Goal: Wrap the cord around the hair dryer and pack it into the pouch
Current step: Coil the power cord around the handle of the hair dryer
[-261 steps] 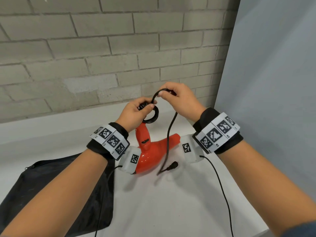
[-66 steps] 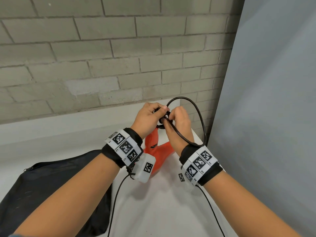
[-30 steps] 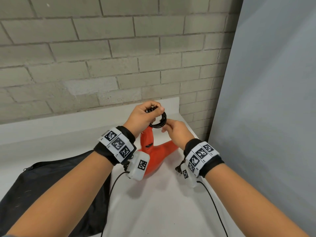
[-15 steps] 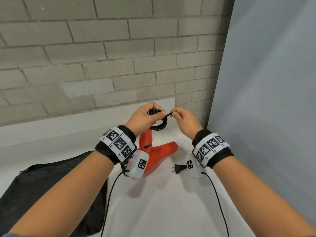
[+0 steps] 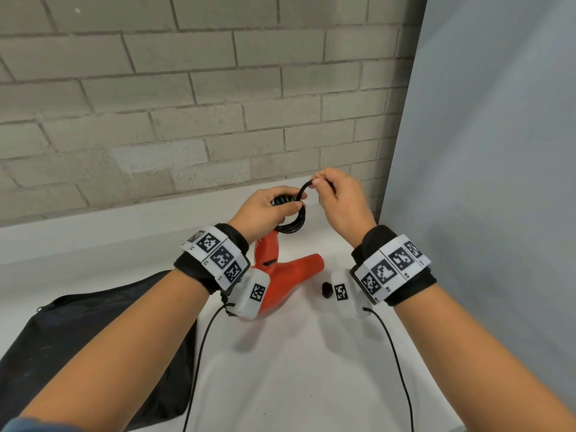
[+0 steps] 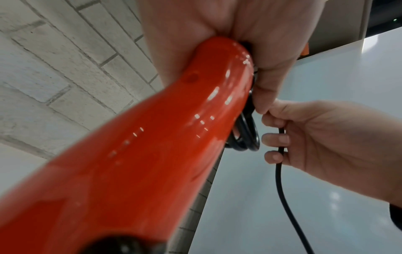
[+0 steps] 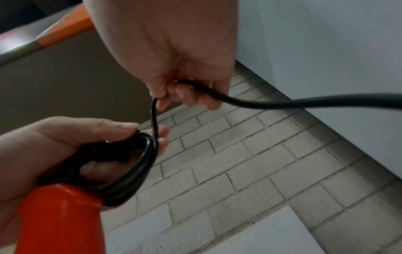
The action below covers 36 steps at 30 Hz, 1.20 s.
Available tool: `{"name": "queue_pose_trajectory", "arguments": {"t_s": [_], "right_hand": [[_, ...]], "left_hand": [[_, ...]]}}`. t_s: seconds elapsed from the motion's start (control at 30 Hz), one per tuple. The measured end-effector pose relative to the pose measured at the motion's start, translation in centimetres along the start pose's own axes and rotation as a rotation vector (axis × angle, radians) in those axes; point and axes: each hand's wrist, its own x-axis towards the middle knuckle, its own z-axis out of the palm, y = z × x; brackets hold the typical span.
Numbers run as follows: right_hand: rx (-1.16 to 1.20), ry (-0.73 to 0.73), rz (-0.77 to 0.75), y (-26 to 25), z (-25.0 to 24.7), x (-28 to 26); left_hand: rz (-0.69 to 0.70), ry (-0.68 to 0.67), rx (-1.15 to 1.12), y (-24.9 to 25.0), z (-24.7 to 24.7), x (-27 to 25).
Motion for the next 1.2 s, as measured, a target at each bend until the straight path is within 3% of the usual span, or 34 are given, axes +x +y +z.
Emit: {"name": "queue_pose_trajectory", "arguments": {"t_s": [0.17, 0.47, 0.6, 0.77, 0.87, 1.0, 1.1, 1.2], "right_hand": [[0.023, -0.101, 0.137, 2.2, -0.2, -1.7], [-0.103, -0.582, 0.595, 7.8, -0.8, -6.7], [-0.106, -0.826, 0.542, 8.0, 0.2, -8.1], [-0.183, -0.899, 0.323, 9.1, 3.4, -8.5], [-0.187, -0.870, 0.343, 8.5, 3.8, -8.1], [-0.233, -0.670, 0.439, 8.2, 3.1, -7.2], [-0.041, -0.467, 0.506, 7.5, 1.7, -6.4], [0.152, -0.240, 0.475, 5.6, 0.0, -5.2]], "left_hand": [[-0.015, 0.126, 0.000, -0.3, 0.1, 0.5], [-0.010, 0.242, 0.005, -0.6, -0.1, 1.1], [0.005, 0.234, -0.004, -0.5, 0.1, 1.0], [-0.001, 0.226, -0.014, -0.4, 0.4, 0.7], [-0.013, 0.228, -0.020, -0.4, 0.4, 0.6], [-0.018, 0.220, -0.025, -0.3, 0.5, 0.5], [-0.002, 0.208, -0.023, -0.3, 0.8, 0.4], [0.019, 0.216, 0.006, -0.3, 0.8, 0.4]]}}
